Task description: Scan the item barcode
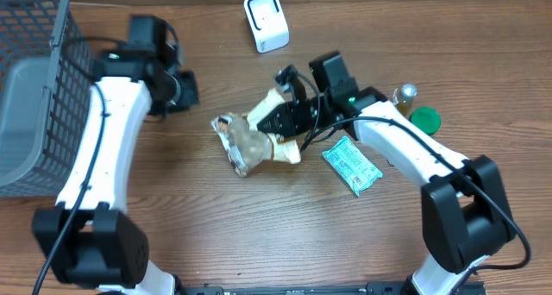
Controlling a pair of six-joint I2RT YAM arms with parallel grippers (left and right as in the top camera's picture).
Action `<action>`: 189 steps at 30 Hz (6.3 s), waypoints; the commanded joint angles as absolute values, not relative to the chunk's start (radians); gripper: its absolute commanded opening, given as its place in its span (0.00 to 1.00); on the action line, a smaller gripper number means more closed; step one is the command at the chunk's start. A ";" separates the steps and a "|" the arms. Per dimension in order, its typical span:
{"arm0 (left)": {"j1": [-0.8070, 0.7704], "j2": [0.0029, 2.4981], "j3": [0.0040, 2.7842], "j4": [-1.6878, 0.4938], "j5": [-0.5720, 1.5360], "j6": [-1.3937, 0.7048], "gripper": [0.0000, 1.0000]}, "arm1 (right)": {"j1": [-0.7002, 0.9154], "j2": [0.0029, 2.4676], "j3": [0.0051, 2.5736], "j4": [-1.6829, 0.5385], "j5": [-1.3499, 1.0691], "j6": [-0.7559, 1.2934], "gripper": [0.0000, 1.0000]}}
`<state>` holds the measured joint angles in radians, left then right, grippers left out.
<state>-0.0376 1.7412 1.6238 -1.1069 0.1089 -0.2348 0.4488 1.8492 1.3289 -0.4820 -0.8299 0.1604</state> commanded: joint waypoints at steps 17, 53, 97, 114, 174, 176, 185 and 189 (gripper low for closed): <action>0.084 1.734 1.704 -1.020 -0.321 -0.209 1.00 | 0.451 1.818 1.931 -0.755 -0.330 -0.282 0.04; 0.084 1.734 1.704 -1.020 -0.321 -0.209 1.00 | 0.514 2.317 1.930 -0.018 0.065 -0.804 0.04; 0.084 1.734 1.704 -1.020 -0.321 -0.209 1.00 | 0.462 1.854 1.932 -0.723 -0.211 -0.161 0.04; 0.084 1.734 1.704 -1.020 -0.321 -0.209 1.00 | 0.461 1.867 1.522 -0.964 -0.429 -0.146 0.06; 0.084 1.734 1.704 -1.020 -0.321 -0.209 0.99 | 0.457 1.778 1.498 -0.744 0.033 0.131 1.00; 0.084 1.734 1.704 -1.020 -0.321 -0.209 1.00 | 0.456 1.725 1.498 -0.749 0.038 0.126 1.00; 0.084 1.734 1.704 -1.020 -0.321 -0.209 1.00 | 0.376 1.362 1.494 -0.876 0.044 0.127 1.00; 0.084 1.734 1.704 -1.019 -0.321 -0.209 1.00 | 0.318 1.196 1.457 -0.912 0.044 0.126 1.00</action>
